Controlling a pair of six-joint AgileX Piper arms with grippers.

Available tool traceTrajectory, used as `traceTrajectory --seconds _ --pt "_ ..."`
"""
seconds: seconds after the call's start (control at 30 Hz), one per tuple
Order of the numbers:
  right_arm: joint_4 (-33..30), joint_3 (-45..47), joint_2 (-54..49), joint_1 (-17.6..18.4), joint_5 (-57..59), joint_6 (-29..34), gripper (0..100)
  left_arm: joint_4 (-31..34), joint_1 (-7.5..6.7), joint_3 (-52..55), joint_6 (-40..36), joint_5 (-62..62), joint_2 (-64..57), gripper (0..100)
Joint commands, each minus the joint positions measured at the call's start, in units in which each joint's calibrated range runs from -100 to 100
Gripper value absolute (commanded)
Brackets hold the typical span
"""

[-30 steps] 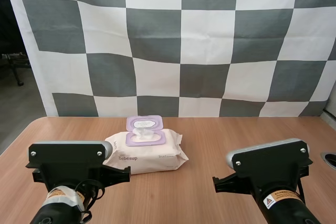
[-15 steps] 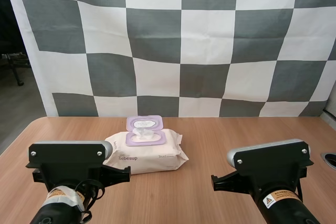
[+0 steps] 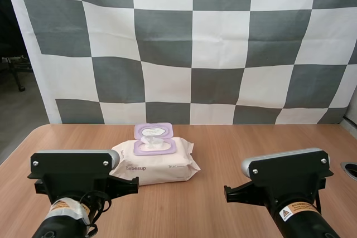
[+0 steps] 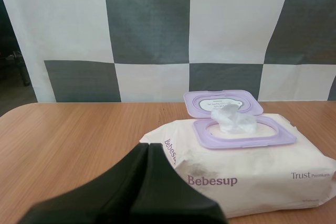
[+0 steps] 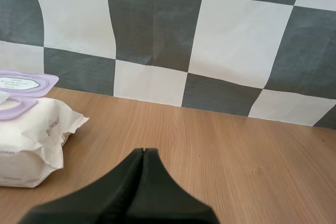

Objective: Open the wet wipes lid

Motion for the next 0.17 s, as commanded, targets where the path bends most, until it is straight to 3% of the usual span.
traceTrajectory --seconds 0.0,0.13 --pt "0.1 0.0 0.0 0.0 -0.1 0.0 0 0.0 0.01 0.0 0.0 0.1 0.0 0" --pt "0.1 0.0 0.0 0.0 -0.1 0.0 0 0.0 0.01 0.0 0.0 0.1 0.0 0"
